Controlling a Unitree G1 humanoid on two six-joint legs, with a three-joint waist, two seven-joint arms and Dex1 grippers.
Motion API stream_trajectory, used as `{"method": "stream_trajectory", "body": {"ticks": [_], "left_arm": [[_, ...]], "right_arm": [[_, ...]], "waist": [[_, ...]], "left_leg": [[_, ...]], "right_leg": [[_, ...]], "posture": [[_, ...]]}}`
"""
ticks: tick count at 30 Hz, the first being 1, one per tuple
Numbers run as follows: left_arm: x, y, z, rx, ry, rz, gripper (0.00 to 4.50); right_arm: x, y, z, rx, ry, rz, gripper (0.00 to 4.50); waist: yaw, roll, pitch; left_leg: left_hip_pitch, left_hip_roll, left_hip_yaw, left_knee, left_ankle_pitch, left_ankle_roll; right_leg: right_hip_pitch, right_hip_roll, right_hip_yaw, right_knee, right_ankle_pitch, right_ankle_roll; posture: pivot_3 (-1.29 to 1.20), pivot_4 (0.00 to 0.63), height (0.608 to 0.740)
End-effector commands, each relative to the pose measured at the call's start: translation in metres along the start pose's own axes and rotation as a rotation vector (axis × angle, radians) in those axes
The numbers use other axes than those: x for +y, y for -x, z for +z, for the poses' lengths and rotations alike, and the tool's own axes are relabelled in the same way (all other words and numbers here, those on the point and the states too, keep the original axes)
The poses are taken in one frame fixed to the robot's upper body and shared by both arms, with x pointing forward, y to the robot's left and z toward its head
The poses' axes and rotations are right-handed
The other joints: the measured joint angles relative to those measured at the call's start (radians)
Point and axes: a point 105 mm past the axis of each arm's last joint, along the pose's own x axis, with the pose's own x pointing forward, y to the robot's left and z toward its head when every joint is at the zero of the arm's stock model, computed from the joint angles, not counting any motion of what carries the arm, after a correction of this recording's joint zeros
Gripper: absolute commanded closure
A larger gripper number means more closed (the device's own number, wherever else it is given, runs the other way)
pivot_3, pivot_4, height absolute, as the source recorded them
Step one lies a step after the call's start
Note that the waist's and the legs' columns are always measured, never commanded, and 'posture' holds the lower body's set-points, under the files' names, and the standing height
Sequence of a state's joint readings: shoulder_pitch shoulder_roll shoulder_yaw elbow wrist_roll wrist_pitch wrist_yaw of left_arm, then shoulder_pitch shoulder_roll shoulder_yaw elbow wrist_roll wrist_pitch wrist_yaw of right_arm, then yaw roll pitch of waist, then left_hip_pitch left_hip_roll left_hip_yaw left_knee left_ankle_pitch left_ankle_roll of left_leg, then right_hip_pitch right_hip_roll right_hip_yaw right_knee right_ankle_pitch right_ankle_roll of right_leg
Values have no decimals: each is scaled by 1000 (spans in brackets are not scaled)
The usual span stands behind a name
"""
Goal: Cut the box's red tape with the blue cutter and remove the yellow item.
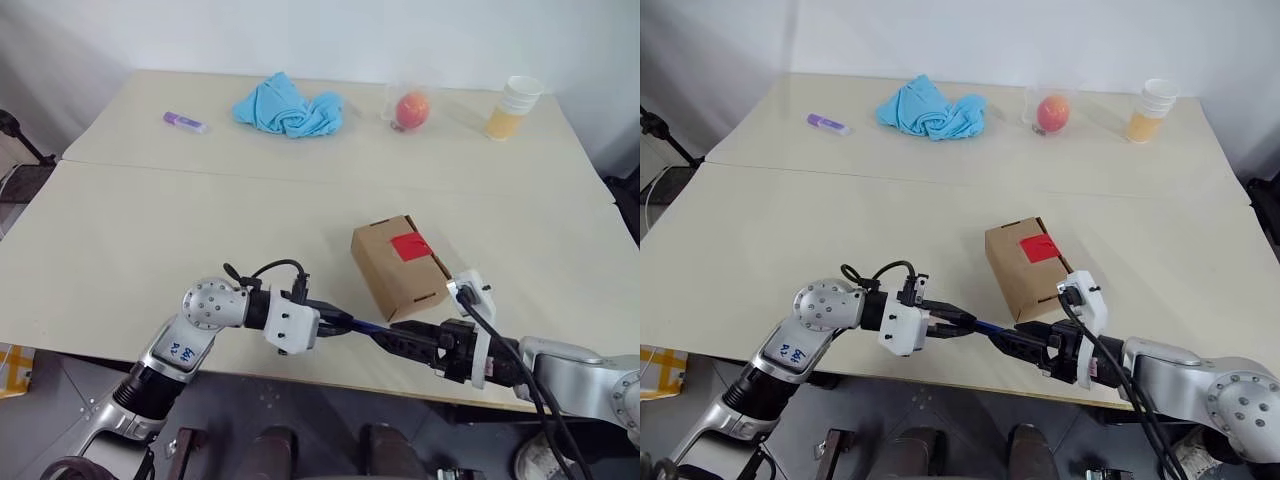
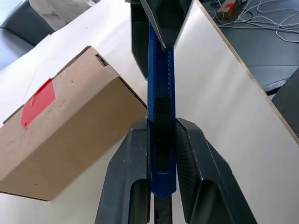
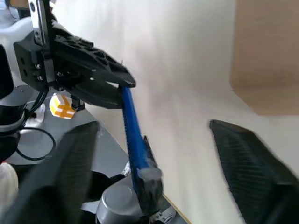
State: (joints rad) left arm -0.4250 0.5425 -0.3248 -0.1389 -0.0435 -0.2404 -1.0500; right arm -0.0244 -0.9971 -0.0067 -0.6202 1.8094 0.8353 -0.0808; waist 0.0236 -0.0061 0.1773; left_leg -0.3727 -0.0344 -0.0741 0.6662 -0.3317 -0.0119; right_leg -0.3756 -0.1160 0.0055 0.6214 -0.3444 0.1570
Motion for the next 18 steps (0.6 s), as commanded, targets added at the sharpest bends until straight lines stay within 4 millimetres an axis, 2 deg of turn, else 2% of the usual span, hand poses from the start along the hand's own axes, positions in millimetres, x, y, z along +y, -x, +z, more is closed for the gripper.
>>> {"method": "stream_trajectory", "body": {"ticks": [1,3,13,16,18], "left_arm": [[4,-1,5,-16,-25,11,4087],[4,-1,5,-15,-25,12,4087],[5,-1,5,-17,-28,17,4087],[5,-2,5,-16,-30,19,4087],[6,-1,5,-16,-33,21,4087]], "right_arm": [[3,-1,2,-9,13,18,2185],[2,-2,2,-12,9,11,2862],[0,-6,0,-20,-3,15,2862],[0,-7,-1,-17,-5,23,3474],[0,-7,-1,-16,-8,32,4136]], "waist": [[0,0,0],[0,0,0],[0,0,0],[0,0,0],[0,0,0]], "left_leg": [[0,0,0,0,0,0],[0,0,0,0,0,0],[0,0,0,0,0,0],[0,0,0,0,0,0],[0,0,0,0,0,0]], "right_leg": [[0,0,0,0,0,0],[0,0,0,0,0,0],[0,0,0,0,0,0],[0,0,0,0,0,0],[0,0,0,0,0,0]], "posture": [[0,150,740],[0,150,740],[0,150,740],[0,150,740],[0,150,740]]}}
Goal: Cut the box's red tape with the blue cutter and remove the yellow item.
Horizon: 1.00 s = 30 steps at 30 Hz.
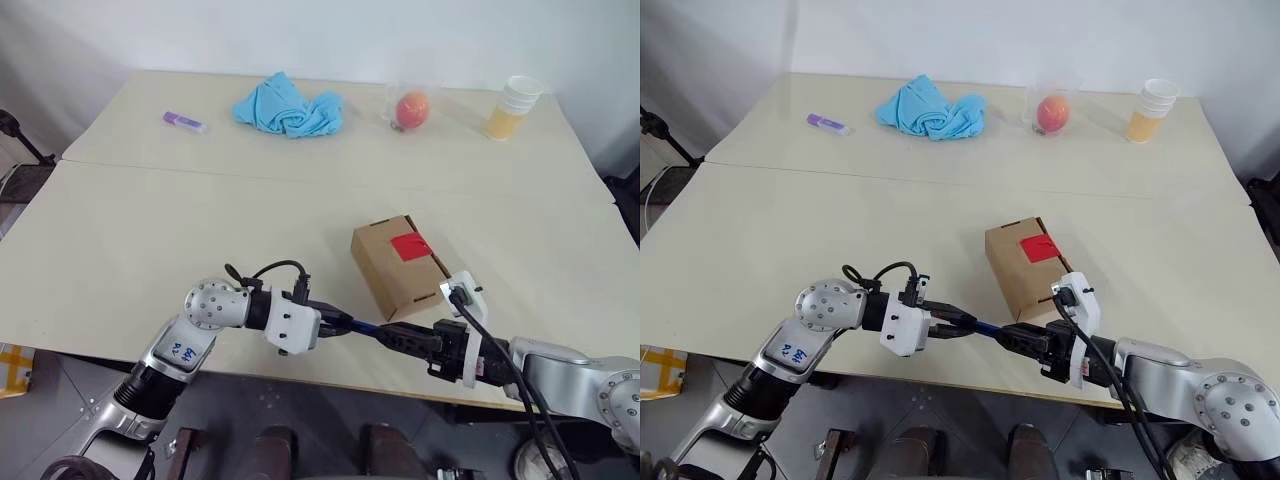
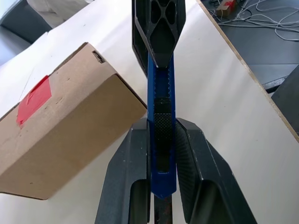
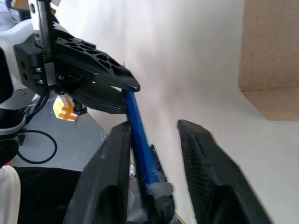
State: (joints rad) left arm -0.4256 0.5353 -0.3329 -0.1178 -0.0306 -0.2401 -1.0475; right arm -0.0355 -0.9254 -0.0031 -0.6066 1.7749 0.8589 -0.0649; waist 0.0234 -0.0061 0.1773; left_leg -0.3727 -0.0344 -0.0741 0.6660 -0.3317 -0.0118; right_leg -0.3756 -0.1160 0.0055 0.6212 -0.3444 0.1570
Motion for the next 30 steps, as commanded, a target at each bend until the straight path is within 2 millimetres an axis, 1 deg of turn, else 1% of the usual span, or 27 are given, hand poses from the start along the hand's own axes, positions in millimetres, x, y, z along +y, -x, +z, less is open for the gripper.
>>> {"method": "stream_trajectory", "body": {"ticks": [1,3,5,7,9,10,12,13,14,16,17,19,20,21,23,25,28,30], "left_arm": [[7,1,10,-26,-49,26,4087],[6,2,12,-41,-29,12,4087],[6,3,17,-73,-28,4,3349],[8,9,22,-97,-10,6,2790],[10,20,24,-118,99,-2,2150],[8,31,19,-100,187,-31,1882],[5,47,14,-70,309,-63,1871],[4,58,8,-39,379,-78,1871],[2,65,4,-21,424,-85,1871],[-1,88,-12,43,554,-95,1871],[-1,94,-17,59,581,-90,1871],[8,102,-27,48,648,-26,1871],[13,103,-30,29,682,1,2245],[17,102,-32,11,706,22,2437],[23,98,-35,-13,711,42,3036],[27,93,-34,-38,715,48,3628],[39,80,-29,-96,715,60,4499],[53,63,-21,-160,700,62,4500]], "right_arm": [[-1,0,-1,5,4,-1,4343],[1,1,-2,13,7,15,4338],[3,3,-2,22,11,31,4338],[5,7,-1,30,19,44,4338],[8,12,1,35,31,56,4338],[11,18,3,40,37,70,4338],[16,26,4,51,46,85,4338],[19,33,4,60,53,93,4338],[20,37,3,67,57,97,4338],[24,55,3,102,80,89,4338],[25,61,2,113,85,86,4338],[24,80,7,112,96,49,4338],[23,90,10,110,103,25,4338],[22,100,12,112,107,-1,4338],[21,119,13,118,112,-52,4338],[20,132,13,126,113,-88,4338],[18,154,16,139,127,-169,4338],[17,175,28,125,159,-251,4338]], "waist": [[0,0,0],[0,0,0],[0,0,0],[0,0,0],[-1,0,0],[-2,0,0],[-4,1,0],[-4,1,0],[-2,1,0],[-1,1,1],[0,1,1],[4,1,1],[8,1,1],[9,1,1],[13,0,1],[12,-1,2],[9,-1,2],[7,-1,2]], "left_leg": [[0,0,0,0,0,0],[0,0,0,0,0,0],[0,0,0,0,0,0],[0,0,0,0,0,0],[0,0,0,0,0,0],[0,0,0,0,0,0],[0,1,0,-1,0,0],[0,1,0,-1,0,0],[0,2,0,-1,0,0],[0,1,0,-1,0,0],[0,1,0,-1,0,1],[0,1,0,-1,-1,1],[-1,0,0,-1,-1,2],[-1,0,-1,0,-1,3],[-2,-1,-1,0,-2,3],[-3,-1,0,0,-2,4],[-3,-1,1,-1,-2,5],[-3,-2,2,-1,-3,5]], "right_leg": [[0,0,0,0,0,0],[0,0,0,0,0,0],[0,0,0,0,0,0],[0,0,0,0,0,0],[0,0,0,0,0,0],[0,0,0,0,0,0],[-1,0,0,0,0,0],[-1,1,0,0,0,0],[0,1,0,0,0,0],[0,0,0,0,0,0],[0,1,0,0,0,0],[1,1,0,-1,0,0],[1,0,0,-1,0,0],[1,0,-1,-1,0,0],[1,0,0,0,1,0],[1,0,0,0,1,1],[0,0,0,-1,2,1],[0,0,0,-1,2,2]], "posture": [[0,150,740],[0,150,740],[0,150,740],[0,150,740],[0,150,740],[0,150,740],[0,150,740],[0,150,740],[0,150,740],[0,150,740],[0,150,740],[0,150,740],[0,150,740],[0,150,740],[0,150,740],[0,150,740],[0,150,740],[0,150,740]]}}
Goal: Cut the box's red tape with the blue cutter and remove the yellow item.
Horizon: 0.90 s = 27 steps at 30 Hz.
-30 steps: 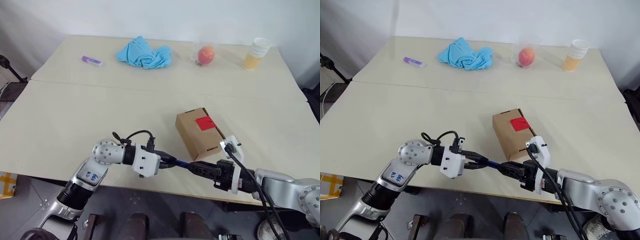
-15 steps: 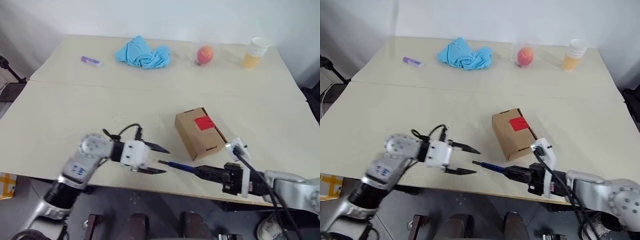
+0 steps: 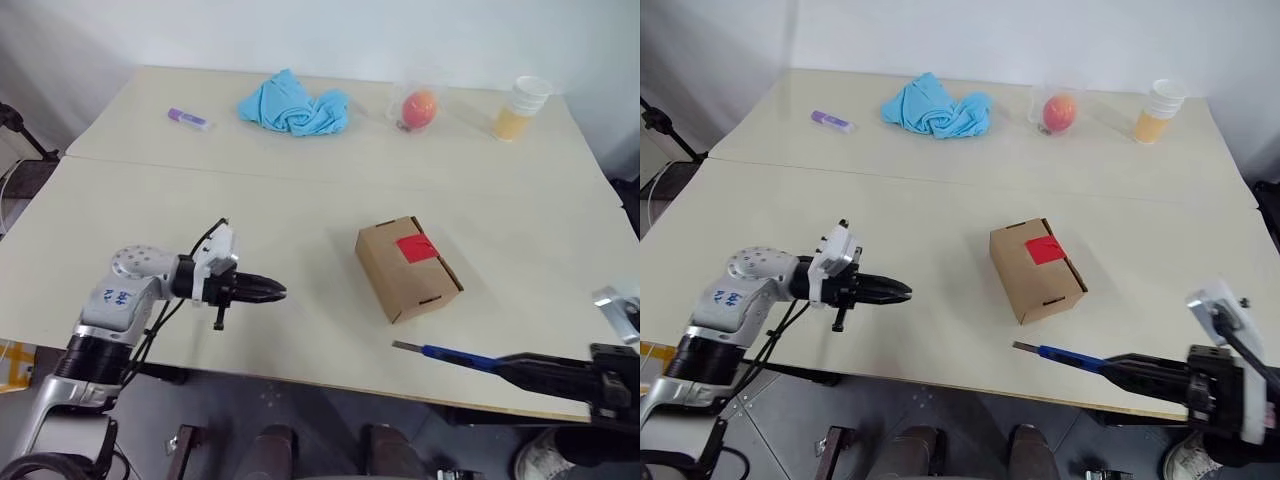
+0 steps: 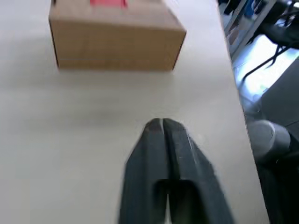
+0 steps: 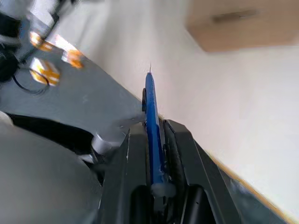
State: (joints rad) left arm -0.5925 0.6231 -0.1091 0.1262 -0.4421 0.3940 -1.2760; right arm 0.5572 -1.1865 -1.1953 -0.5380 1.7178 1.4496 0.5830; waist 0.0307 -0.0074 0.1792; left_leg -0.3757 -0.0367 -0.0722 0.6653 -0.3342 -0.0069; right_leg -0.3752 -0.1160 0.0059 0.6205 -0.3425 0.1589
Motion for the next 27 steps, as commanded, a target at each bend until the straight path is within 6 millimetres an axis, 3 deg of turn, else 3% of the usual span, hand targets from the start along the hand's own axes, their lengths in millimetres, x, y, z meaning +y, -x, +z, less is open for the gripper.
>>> {"method": "stream_trajectory", "body": {"ticks": [1,5,9,13,17,21,27], "left_arm": [[2,-18,21,-69,-31,-46,4500],[6,-61,44,-84,-96,-144,4500],[20,-89,50,-62,-113,-109,4500],[35,-112,53,-27,-120,-18,4500],[39,-123,47,25,-130,30,4500],[39,-132,47,37,-146,55,4500],[37,-132,43,42,-132,69,4500]], "right_arm": [[-2,30,19,-39,63,-87,4338],[-2,49,69,-39,207,-147,4338],[-9,40,103,-6,270,-160,4338],[-19,23,125,56,307,-214,4338],[-19,9,152,67,347,-237,4338],[-19,-8,179,47,399,-258,4338],[-7,-27,193,-27,475,-194,4338]], "waist": [[-2,-1,0],[-11,-1,1],[-23,-1,1],[-32,1,2],[-31,1,2],[-30,1,2],[-18,1,2]], "left_leg": [[0,0,0,0,0,0],[1,-2,4,1,0,2],[2,-1,5,-1,1,1],[-1,2,4,-2,1,0],[-15,0,6,3,1,0],[-16,0,7,2,1,0],[-18,-1,6,3,1,1]], "right_leg": [[0,0,0,0,0,0],[0,0,2,0,1,3],[-1,1,2,-1,1,2],[-5,0,0,1,1,1],[-19,-3,0,5,1,2],[-21,-3,-2,6,1,2],[-21,-4,-2,5,1,2]], "posture": [[0,150,740],[0,150,740],[0,150,740],[0,150,740],[0,150,740],[0,150,740],[0,150,740]]}}
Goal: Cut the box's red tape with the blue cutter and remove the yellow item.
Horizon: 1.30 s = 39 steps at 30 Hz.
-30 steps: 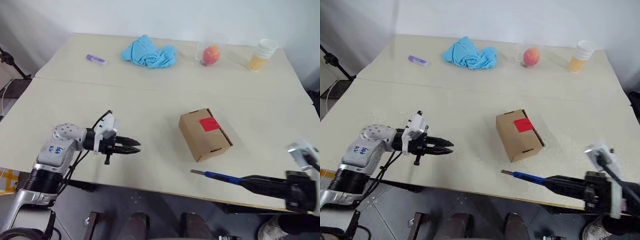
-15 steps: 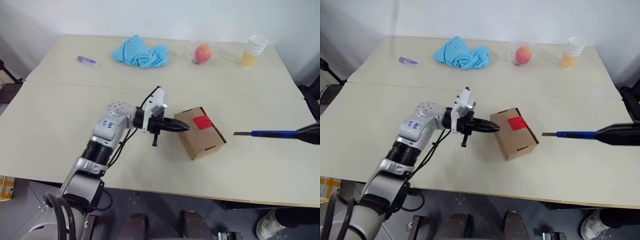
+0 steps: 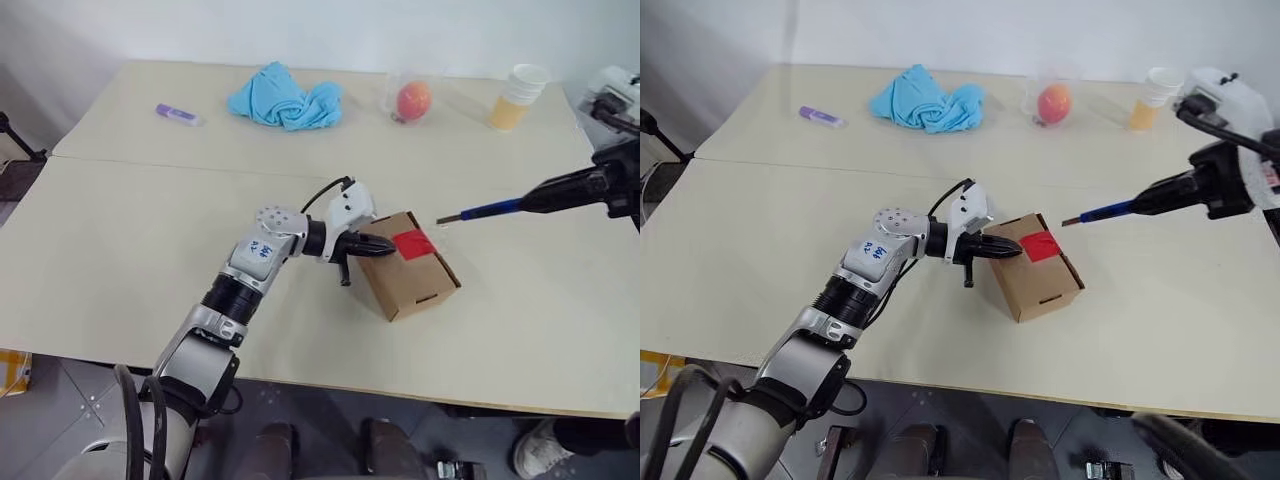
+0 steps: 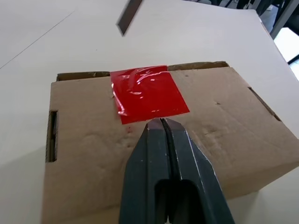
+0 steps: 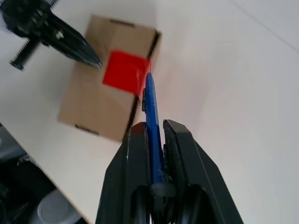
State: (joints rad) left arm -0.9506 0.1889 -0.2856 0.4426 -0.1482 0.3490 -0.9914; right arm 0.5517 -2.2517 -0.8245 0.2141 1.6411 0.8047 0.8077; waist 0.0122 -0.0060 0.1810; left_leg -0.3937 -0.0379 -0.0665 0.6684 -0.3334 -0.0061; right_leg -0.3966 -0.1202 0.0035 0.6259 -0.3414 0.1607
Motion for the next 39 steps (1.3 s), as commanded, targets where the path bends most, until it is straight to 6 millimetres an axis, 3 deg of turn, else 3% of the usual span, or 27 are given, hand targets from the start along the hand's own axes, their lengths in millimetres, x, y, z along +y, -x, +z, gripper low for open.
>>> {"method": "stream_trajectory", "body": {"ticks": [1,7,39], "left_arm": [[-1,0,2,-5,-3,17,4500],[-6,1,-7,32,19,18,4500],[-6,0,-5,46,38,43,4500]], "right_arm": [[7,0,25,-126,55,3,4338],[1,-16,20,-130,68,-28,4338],[5,-45,-3,-64,29,6,4338]], "waist": [[1,0,0],[-1,0,0],[-15,0,0]], "left_leg": [[0,0,0,0,0,0],[0,0,1,3,0,0],[1,1,10,14,-1,1]], "right_leg": [[0,0,0,0,0,0],[0,0,0,2,0,0],[2,2,3,9,1,1]], "posture": [[0,150,740],[0,150,740],[0,150,740]]}}
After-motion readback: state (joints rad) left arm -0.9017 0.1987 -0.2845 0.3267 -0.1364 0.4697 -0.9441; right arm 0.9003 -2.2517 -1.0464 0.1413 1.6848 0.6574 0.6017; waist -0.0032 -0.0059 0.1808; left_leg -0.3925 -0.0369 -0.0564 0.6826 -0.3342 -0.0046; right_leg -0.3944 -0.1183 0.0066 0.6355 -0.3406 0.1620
